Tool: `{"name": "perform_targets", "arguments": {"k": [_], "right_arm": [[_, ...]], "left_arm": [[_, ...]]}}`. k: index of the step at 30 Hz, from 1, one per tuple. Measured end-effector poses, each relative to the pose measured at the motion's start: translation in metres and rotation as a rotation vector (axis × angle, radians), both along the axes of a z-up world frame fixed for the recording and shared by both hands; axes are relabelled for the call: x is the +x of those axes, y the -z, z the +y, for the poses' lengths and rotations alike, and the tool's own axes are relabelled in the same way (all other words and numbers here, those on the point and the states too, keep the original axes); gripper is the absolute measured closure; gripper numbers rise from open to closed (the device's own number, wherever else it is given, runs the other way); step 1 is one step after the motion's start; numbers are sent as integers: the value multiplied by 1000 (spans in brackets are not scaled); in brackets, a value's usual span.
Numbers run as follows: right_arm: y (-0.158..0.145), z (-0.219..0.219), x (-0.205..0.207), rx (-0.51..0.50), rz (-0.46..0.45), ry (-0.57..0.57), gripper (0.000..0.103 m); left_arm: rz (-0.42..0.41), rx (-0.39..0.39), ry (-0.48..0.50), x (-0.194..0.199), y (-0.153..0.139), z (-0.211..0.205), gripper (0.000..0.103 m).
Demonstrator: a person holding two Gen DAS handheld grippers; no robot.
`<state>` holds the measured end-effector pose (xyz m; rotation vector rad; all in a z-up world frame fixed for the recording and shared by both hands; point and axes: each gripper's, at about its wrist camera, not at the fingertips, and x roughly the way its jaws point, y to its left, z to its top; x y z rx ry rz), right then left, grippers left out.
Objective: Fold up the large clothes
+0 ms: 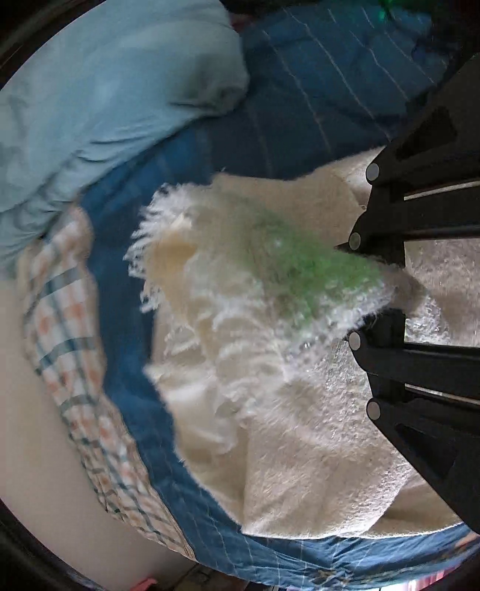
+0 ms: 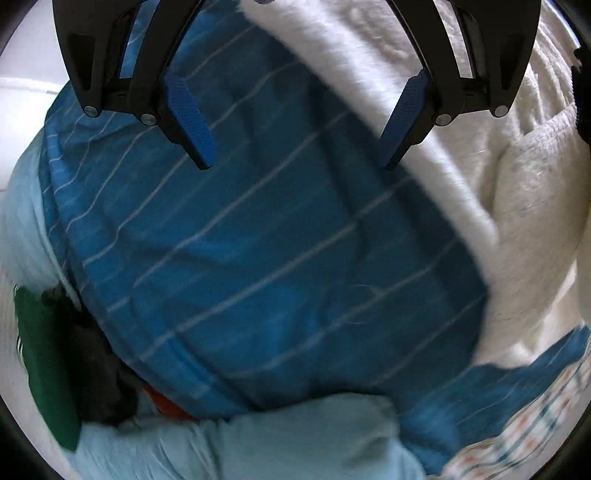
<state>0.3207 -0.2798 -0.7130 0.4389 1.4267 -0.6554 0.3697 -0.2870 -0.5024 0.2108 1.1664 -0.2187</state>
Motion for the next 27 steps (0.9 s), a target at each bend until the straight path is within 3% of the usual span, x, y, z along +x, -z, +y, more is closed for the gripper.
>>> {"name": "perform_targets", "arguments": {"k": [3,4,5,7,13,15,16,20,23,24,25,26,27], "right_arm": [[2,-13,-14,80,-36,46,12],[3,-19,-15,115,-54,54,12],[4,-23,-16,136,-65,60,12],[4,-30,-16,214,-117,71,12],[-13,-36,2,414,-271,64,12],[-19,-33,17,526,-330,68,12],[-20,-30,28,598,-362,63,12],[-23,5,69,684,-394,-16,12],[-4,36,100,668,-299,-110,13],[4,45,109,648,-250,-136,19],[7,54,116,626,-238,-168,61],[7,58,116,597,-226,-188,84],[1,65,120,524,-203,-229,85]], "left_arm": [[54,-2,-33,6,15,0,86],[70,-21,-49,8,16,5,75],[86,-55,-55,10,15,8,47],[98,-115,-67,11,8,16,7],[77,-180,-148,1,-31,59,7],[50,-173,-199,-5,-43,85,7],[29,-151,-230,-6,-50,103,7],[-12,-47,-375,-10,-61,179,7],[-34,81,-440,-12,-48,229,7],[-21,119,-455,-8,-40,240,7],[-10,140,-472,-9,-36,253,7],[-3,156,-501,-11,-31,269,7],[3,165,-521,-11,-28,278,7]]}}
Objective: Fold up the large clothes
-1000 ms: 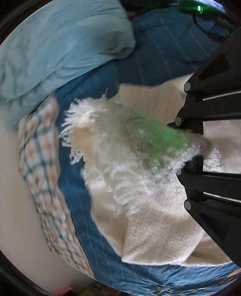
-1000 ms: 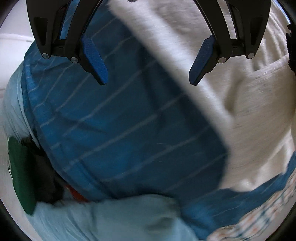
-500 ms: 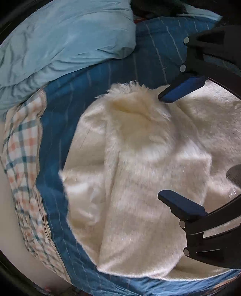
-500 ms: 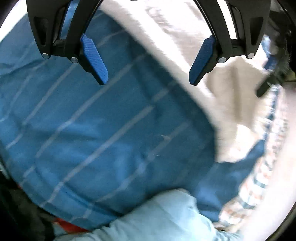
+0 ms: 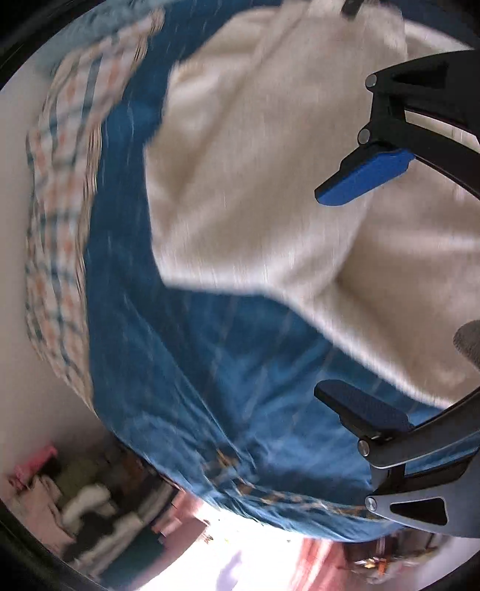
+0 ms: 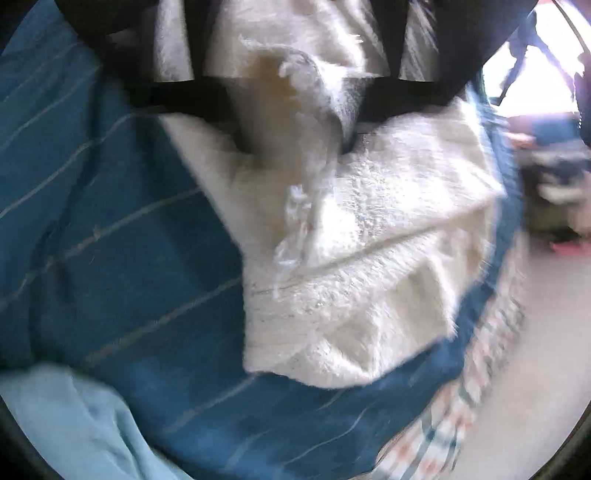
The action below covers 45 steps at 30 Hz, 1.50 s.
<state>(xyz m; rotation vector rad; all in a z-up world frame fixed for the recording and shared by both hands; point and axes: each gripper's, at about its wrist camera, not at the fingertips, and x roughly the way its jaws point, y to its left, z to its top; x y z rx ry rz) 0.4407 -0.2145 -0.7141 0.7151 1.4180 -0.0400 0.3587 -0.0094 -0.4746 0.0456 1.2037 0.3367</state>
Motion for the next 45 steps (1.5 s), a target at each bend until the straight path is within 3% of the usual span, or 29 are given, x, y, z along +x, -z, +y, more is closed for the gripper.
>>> {"name": "perform_targets", "arguments": {"k": [4,11,13,16,18,19,22,24,26,29,30,33,34,35,38,42,44,45], "right_arm": [[-51,12,2,-125,-164,-48,93],[-118,4,21,-110,-441,-10,96],[-113,-2,30,-141,-457,-18,96],[-74,-5,46,-207,-330,-70,95],[-22,-6,56,-209,-82,-148,84],[-7,-12,50,-159,-20,-115,76],[-16,-34,29,-90,-52,7,58],[-41,-46,14,-86,-120,99,58],[-58,-45,8,-79,-176,123,58],[-67,-22,15,-10,-231,36,60],[-62,-7,25,30,-227,-26,62],[-25,23,40,14,-112,-134,66],[-11,27,44,-22,-73,-142,79],[12,28,44,-77,-25,-157,90],[19,22,54,-80,13,-149,91],[-25,9,33,-62,-28,-93,69],[-45,3,6,-94,-45,-70,44],[-51,-1,-9,-138,-37,-64,42]], "left_arm": [[22,12,-53,-12,7,27,7],[32,-38,-78,-14,12,28,7],[21,-39,-72,-9,10,23,7],[18,-48,-59,-2,11,17,7],[20,-50,-49,3,10,15,7],[23,-52,-44,4,9,15,7],[-5,-38,-24,12,4,12,7],[-21,-35,-6,22,5,7,7],[-40,-7,24,35,11,-1,7],[-3,104,50,57,37,-12,7],[46,148,35,66,55,-11,7],[139,103,16,78,95,3,3],[140,86,25,79,101,7,0],[134,75,38,80,101,9,0],[113,67,67,69,79,16,0],[56,81,75,21,33,38,0],[73,98,78,1,28,45,0],[104,104,87,-9,34,48,0]]}}
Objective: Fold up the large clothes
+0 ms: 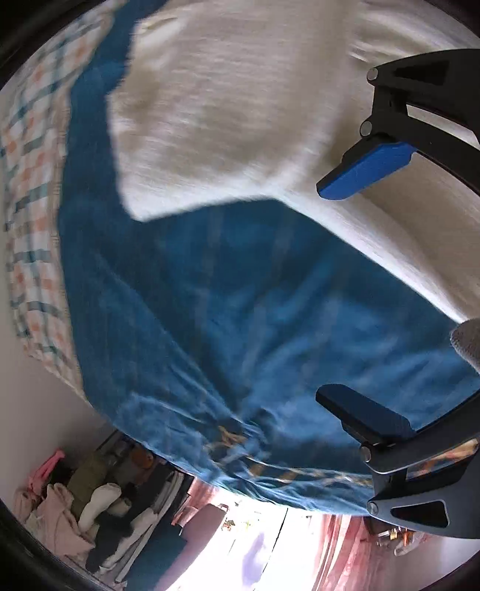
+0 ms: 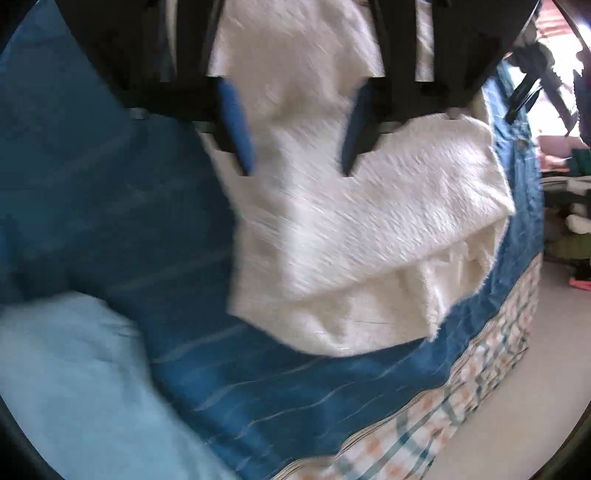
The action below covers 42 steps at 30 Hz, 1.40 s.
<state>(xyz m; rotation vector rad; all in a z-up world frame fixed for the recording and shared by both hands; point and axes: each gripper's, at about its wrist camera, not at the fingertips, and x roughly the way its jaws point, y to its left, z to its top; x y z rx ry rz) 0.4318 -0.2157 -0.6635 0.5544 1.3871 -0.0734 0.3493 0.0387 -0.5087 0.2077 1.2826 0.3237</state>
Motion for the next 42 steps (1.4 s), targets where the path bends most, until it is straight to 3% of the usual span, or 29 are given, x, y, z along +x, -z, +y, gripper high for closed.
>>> {"name": "perform_targets", "arguments": {"k": [4,7,10,11,12,13,14,15,17,19,22,24,25,27,30,31,33,34,35,42], "right_arm": [[22,-8,-30,-55,116,33,42],[53,-20,-45,-45,176,78,42],[72,-16,-39,-34,165,62,43],[83,-13,-34,-11,176,58,49],[87,-11,-32,-8,178,64,55],[89,-7,-28,-17,174,61,63],[89,-4,-25,-30,173,56,72],[86,-2,-23,-36,170,53,76],[80,4,-18,-61,169,37,89],[74,6,-18,-57,160,44,94],[60,-2,-29,13,141,95,96],[48,-7,-31,2,133,100,96],[45,-10,-35,-27,144,90,96],[56,-13,-35,-95,216,52,95],[68,-19,-27,-111,305,90,87],[64,-17,-22,-128,308,90,84],[46,-8,-9,-180,272,59,81],[38,-4,-7,-198,254,42,78],[31,-3,-10,-215,248,33,76],[-12,27,-44,-191,229,-44,68]], "left_arm": [[105,-2,14,-7,45,5,0],[96,-1,57,6,63,-2,0],[72,7,115,18,72,-9,1],[76,2,133,21,77,-10,5],[69,-9,145,22,77,-9,12],[55,-56,169,22,75,-8,40],[54,-116,191,21,73,-9,76],[59,-192,214,18,70,-12,88],[45,-164,250,12,67,-18,95],[34,-186,239,10,64,-12,97],[26,-221,233,10,57,0,97],[29,-242,231,10,52,6,96],[43,-231,238,10,51,5,90],[59,-204,246,11,52,4,89],[69,-206,218,15,51,2,85],[71,-200,205,17,51,3,77],[62,-168,188,21,47,-1,43],[46,-158,181,21,43,-1,20],[30,-159,176,19,39,-1,15],[16,-130,168,-17,4,-20,15]]}}
